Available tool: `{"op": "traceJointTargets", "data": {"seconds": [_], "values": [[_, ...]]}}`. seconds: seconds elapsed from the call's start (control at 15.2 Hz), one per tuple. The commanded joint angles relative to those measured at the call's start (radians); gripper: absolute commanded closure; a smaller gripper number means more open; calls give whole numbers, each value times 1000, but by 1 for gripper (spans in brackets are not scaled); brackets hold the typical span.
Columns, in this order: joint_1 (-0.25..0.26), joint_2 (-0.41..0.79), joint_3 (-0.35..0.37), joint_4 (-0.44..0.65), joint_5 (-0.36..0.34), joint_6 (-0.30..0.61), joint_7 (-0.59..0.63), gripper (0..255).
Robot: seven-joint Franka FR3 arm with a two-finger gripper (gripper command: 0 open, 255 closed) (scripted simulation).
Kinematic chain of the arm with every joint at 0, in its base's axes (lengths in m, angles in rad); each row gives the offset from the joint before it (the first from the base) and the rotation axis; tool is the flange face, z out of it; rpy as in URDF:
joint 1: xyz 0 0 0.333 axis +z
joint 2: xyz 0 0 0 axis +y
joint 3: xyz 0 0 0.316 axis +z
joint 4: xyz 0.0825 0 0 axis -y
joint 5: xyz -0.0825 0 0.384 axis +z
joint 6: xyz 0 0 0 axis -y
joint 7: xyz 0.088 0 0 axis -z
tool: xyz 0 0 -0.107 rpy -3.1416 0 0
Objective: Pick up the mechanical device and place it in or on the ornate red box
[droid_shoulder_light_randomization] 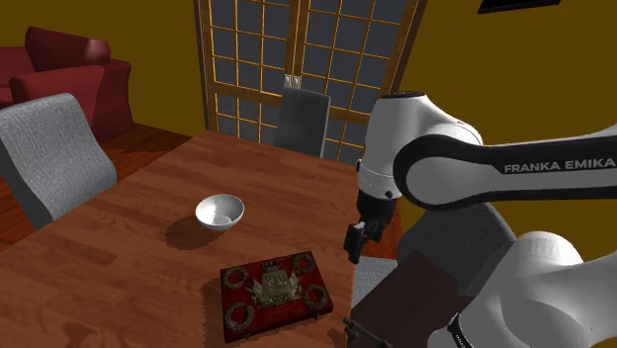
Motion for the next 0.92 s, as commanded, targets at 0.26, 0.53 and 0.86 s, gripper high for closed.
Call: {"op": "traceJointTargets", "data": {"seconds": [0.26, 0.53, 0.86], "values": [[44, 158, 138, -52, 60, 202, 92, 0], [50, 261, 201, -64, 70, 312, 136, 0], [47, 323, 224, -98, 76, 407, 141, 0]]}}
